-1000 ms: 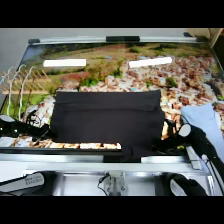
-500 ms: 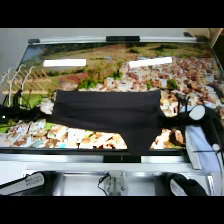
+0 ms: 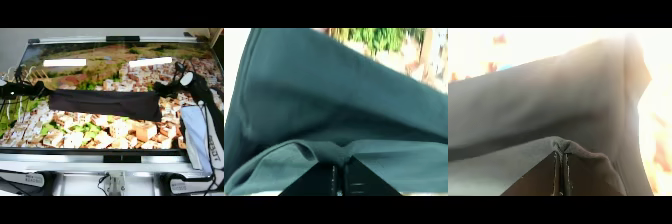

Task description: Fold the shirts.

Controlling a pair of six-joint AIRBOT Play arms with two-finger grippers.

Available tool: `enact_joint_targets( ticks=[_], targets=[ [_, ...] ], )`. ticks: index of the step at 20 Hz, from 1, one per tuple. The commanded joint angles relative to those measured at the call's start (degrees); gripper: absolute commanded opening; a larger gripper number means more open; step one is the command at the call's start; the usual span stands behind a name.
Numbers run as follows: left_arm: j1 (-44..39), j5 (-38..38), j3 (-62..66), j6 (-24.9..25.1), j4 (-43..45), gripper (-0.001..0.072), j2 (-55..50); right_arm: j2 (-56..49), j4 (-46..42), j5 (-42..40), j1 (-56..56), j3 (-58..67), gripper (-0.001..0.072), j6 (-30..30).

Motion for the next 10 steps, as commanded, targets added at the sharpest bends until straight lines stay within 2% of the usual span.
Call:
enact_joint_targets(
  ticks=[1, 2, 3, 5, 8, 10],
  targets=[
    [-1.6, 1.0, 4.8, -4.8, -0.2, 0.0400, -6.9, -8.4, 1.9, -1.0, 0.3, 3.8, 0.0251, 1.0],
    [-1.5, 1.0, 4.9, -6.1, -0.1, 0.0618, -7.5, -8.6, 1.7, -0.9, 0.1, 3.8, 0.0624, 0.3],
    [-1.1, 0.9, 4.9, -6.2, -0.1, 0.0663, -7.5, -8.0, 1.5, 0.3, -0.5, 3.8, 0.0686, -2.3],
    [0.3, 0.5, 5.0, -6.3, -0.1, 0.0663, -6.9, -6.6, 1.5, 5.8, -3.1, 3.8, 0.0686, -7.7],
    [2.2, -2.9, 5.0, -6.2, -0.1, 0.0662, -5.6, -7.6, 2.6, 15.6, -7.5, 3.8, 0.0688, -11.2],
    [2.1, -6.9, 5.0, -6.2, -0.1, 0.0660, -4.8, -9.6, 6.2, 17.7, -8.5, 3.8, 0.0694, -13.2]
  ],
)
